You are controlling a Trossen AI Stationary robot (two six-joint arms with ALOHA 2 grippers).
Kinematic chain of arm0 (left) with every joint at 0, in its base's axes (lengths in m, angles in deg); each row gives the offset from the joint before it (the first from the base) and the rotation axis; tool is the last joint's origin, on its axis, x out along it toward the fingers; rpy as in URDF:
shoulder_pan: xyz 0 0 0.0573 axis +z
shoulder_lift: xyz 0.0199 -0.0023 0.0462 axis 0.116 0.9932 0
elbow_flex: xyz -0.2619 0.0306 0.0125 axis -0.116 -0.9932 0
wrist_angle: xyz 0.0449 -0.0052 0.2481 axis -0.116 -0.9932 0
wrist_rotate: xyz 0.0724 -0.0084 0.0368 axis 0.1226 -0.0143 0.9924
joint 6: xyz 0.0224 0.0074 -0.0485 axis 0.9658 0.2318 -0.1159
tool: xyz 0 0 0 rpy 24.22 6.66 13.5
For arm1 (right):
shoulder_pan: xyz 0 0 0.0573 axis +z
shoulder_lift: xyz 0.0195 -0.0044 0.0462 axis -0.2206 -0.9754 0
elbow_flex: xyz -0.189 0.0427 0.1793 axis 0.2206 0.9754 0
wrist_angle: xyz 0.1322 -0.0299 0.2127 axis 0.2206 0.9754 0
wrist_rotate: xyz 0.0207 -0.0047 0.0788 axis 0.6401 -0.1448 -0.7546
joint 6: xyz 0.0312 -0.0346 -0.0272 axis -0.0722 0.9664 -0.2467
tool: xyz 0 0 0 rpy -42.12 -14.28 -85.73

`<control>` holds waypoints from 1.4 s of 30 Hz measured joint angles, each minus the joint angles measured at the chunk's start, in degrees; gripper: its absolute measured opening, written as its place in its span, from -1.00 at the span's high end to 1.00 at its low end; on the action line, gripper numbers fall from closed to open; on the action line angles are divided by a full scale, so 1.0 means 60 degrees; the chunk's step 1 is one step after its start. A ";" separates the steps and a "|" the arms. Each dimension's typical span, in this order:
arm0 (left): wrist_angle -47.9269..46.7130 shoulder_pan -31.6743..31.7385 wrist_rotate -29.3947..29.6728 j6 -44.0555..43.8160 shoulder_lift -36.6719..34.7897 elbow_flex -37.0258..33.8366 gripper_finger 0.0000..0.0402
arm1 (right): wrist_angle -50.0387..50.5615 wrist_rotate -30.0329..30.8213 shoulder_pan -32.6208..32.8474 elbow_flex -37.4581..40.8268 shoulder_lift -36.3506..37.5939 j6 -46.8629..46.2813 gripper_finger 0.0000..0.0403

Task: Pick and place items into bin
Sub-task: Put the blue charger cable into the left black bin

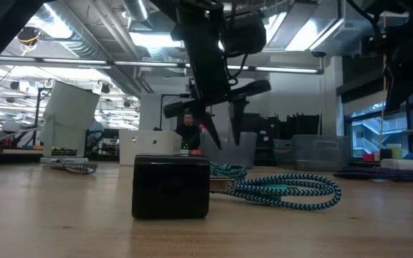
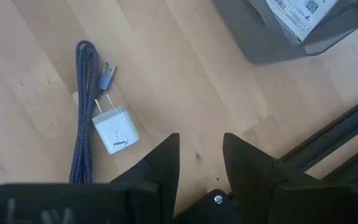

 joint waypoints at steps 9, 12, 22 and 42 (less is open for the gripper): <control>-0.0711 -0.0111 0.0359 -0.0261 0.0007 0.0000 0.32 | -0.0192 0.0000 0.0002 0.0000 0.0105 -0.0020 0.37; -0.0664 -0.0134 0.0417 -0.0357 0.0093 -0.0037 0.32 | -0.0272 0.0000 -0.0002 0.0000 0.0106 -0.0023 0.37; -0.0398 -0.0242 -0.0136 -0.0903 0.0683 -0.0164 0.32 | -0.0313 0.0004 -0.0002 0.0000 0.0103 -0.0029 0.37; -0.0792 -0.0172 -0.0722 0.1311 0.1036 0.0491 0.93 | -0.1094 0.0173 -0.0002 0.0000 0.0103 0.0107 0.37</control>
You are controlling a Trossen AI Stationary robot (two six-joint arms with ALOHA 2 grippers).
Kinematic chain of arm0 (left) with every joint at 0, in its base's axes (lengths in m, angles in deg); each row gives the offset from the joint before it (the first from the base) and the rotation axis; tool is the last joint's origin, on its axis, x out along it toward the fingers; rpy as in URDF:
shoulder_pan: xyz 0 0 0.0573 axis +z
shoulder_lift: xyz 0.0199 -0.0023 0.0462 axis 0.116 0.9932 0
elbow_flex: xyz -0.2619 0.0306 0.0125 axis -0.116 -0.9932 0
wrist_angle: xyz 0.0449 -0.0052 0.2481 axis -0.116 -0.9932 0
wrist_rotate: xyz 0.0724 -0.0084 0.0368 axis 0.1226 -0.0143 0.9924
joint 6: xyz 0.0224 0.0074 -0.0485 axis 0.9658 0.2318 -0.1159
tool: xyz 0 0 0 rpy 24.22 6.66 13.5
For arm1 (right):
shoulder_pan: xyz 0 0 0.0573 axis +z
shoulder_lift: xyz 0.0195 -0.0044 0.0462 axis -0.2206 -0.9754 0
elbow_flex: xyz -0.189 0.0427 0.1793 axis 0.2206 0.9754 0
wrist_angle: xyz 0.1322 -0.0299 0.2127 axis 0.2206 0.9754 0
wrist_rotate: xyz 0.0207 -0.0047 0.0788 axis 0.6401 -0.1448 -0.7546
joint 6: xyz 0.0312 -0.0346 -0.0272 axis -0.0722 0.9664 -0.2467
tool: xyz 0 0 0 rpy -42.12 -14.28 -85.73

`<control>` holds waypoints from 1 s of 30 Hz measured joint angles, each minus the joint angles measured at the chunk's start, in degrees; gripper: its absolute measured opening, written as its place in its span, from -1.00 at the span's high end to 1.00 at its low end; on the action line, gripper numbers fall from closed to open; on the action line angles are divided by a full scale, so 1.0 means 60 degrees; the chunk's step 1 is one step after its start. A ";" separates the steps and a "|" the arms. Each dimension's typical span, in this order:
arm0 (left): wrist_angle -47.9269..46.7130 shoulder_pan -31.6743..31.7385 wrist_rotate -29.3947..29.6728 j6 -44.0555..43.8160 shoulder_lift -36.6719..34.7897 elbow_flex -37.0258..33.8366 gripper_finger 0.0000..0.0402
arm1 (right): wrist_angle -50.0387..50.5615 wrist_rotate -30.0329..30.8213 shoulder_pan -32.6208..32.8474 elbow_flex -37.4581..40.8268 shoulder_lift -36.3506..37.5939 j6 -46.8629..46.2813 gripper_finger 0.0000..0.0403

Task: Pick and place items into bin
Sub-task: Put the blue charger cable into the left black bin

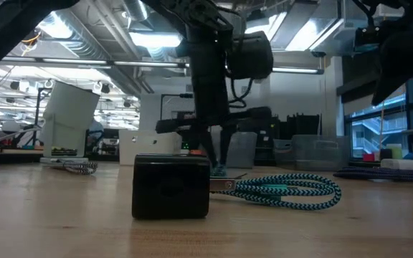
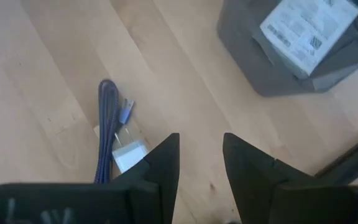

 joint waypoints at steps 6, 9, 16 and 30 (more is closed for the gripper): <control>-0.0161 0.0320 0.0701 0.1394 -0.0760 0.0746 0.93 | -0.0148 0.0071 0.0000 0.0000 -0.0007 0.0047 0.37; -0.0091 0.0683 0.1471 0.2670 -0.1112 0.1231 0.94 | -0.0144 0.0071 0.0000 0.0000 -0.0007 -0.0180 0.37; 0.0443 0.2235 0.1391 0.5952 -0.1424 0.2719 0.94 | -0.0281 0.0075 0.0000 0.0000 -0.0007 -0.0481 0.37; 0.1994 0.5259 -0.1541 0.9349 -0.0696 0.2835 0.94 | -0.2183 0.0428 -0.0021 -0.0004 -0.0024 -0.0964 0.37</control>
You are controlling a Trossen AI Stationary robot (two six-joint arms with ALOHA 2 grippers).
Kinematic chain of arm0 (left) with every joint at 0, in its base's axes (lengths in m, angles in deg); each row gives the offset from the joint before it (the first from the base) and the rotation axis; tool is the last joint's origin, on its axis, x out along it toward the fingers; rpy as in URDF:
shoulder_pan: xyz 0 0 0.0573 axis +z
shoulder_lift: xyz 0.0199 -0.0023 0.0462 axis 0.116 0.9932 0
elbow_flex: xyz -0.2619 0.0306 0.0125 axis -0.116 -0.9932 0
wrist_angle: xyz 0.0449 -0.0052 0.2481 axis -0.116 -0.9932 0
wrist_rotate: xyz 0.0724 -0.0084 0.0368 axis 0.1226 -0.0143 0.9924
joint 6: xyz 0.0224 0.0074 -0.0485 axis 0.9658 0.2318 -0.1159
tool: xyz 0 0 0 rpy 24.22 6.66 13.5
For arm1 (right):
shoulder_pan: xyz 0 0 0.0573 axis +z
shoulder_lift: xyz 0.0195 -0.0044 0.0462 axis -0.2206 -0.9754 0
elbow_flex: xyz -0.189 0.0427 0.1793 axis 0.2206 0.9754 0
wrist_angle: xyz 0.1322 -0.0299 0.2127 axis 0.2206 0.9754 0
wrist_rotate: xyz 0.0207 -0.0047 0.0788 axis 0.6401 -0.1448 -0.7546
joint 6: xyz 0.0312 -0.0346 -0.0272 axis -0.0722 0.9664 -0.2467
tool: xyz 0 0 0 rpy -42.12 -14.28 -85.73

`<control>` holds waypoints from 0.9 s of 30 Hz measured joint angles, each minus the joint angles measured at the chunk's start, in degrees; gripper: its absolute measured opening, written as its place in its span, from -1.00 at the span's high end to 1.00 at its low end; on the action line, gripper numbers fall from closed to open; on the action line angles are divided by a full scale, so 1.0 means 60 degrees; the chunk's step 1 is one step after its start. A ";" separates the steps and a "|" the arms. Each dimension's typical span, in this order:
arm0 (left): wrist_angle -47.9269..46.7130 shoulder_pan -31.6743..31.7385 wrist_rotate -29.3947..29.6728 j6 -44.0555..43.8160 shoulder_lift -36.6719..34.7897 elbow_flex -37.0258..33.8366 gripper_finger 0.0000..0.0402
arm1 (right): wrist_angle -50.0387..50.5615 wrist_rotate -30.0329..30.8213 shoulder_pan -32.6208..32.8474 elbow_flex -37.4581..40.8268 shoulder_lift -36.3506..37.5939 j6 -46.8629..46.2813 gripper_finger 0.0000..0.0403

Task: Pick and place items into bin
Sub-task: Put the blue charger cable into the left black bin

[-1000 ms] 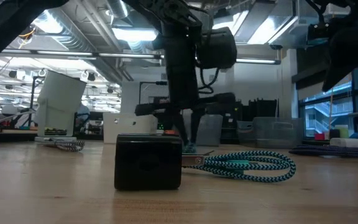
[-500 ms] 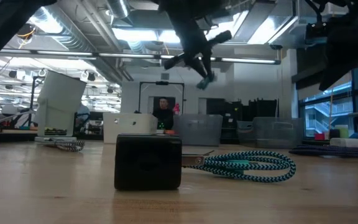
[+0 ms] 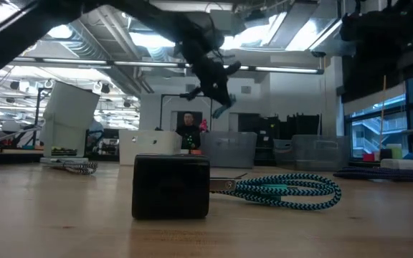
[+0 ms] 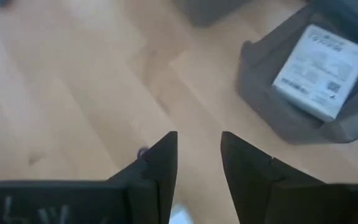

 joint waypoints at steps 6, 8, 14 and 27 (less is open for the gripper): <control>0.0145 0.0114 -0.0834 0.0574 0.0695 -0.0007 0.94 | 0.0014 0.0918 -0.0001 0.0000 -0.0031 -0.0789 0.37; 0.0167 0.0065 -0.0865 0.0815 0.0816 -0.0007 0.94 | 0.0014 0.1047 -0.0001 0.0000 -0.0046 -0.0980 0.37; 0.0187 -0.0097 -0.0715 0.1354 0.1289 -0.0004 0.91 | 0.0010 0.1165 -0.0001 0.0000 -0.0048 -0.1405 0.37; 0.0340 -0.0139 -0.0739 0.1054 0.1488 -0.0004 0.71 | 0.0010 0.1170 -0.0001 0.0000 -0.0048 -0.1754 0.37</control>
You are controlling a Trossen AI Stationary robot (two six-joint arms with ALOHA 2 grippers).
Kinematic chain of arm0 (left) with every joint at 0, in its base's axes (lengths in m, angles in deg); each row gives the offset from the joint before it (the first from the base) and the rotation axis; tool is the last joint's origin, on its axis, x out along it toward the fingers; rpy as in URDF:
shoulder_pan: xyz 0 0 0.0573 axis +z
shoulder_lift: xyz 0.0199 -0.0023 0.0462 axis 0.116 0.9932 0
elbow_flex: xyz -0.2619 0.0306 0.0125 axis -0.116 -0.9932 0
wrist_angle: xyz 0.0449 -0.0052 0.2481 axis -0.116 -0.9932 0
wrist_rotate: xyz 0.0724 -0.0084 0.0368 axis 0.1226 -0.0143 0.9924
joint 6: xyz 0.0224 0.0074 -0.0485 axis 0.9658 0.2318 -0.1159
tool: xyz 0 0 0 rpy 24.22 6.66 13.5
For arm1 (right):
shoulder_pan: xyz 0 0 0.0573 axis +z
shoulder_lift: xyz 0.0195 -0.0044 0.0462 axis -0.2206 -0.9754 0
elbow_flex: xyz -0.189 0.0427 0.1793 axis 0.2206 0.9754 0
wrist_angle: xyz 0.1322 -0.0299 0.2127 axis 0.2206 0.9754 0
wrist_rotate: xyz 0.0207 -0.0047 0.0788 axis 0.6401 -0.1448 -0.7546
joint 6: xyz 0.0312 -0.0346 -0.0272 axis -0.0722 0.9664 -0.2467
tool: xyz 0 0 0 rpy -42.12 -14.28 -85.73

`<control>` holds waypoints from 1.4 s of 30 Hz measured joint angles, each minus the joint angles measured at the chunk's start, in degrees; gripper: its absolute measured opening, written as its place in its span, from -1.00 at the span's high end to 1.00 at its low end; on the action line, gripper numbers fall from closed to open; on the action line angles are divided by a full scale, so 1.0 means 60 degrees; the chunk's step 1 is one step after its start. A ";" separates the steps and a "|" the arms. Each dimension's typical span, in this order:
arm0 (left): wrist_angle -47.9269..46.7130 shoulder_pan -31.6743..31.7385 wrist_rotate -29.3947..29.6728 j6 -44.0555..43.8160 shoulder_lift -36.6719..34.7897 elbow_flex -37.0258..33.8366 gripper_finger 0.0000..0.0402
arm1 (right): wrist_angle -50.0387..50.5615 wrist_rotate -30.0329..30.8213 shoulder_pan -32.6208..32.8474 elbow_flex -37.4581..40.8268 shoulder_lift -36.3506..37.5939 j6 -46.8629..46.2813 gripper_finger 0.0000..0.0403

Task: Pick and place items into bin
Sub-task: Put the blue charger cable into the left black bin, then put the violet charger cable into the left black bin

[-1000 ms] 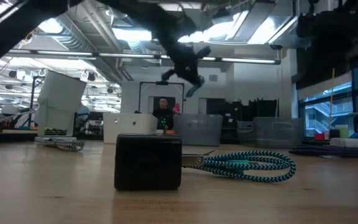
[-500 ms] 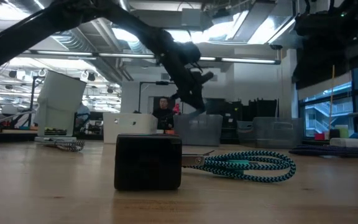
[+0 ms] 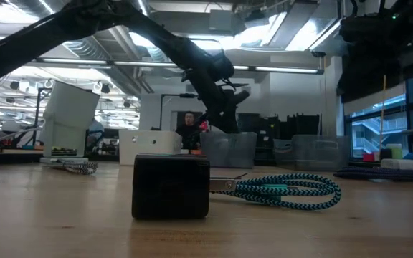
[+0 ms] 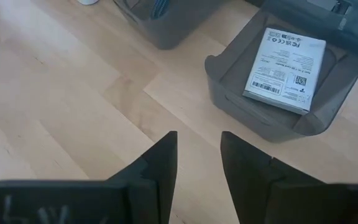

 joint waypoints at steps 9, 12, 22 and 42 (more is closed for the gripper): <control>0.0002 0.0007 -0.0007 -0.0312 0.0000 0.0000 0.57 | 0.0009 -0.0004 0.0004 0.0000 0.0000 0.0051 0.37; -0.0019 0.0008 -0.0110 -0.0317 -0.0094 0.0000 0.50 | 0.0029 -0.0004 0.0004 0.0000 0.0000 0.0082 0.37; -0.0009 0.0130 -0.0095 -0.0734 -0.1742 0.0000 0.46 | 0.0033 -0.0018 0.0007 0.0000 0.0000 0.1064 0.37; 0.0172 -0.4411 0.1838 -0.0077 -0.2555 -0.1367 0.99 | 0.0130 -0.1392 0.0007 0.0000 0.0007 0.2018 0.37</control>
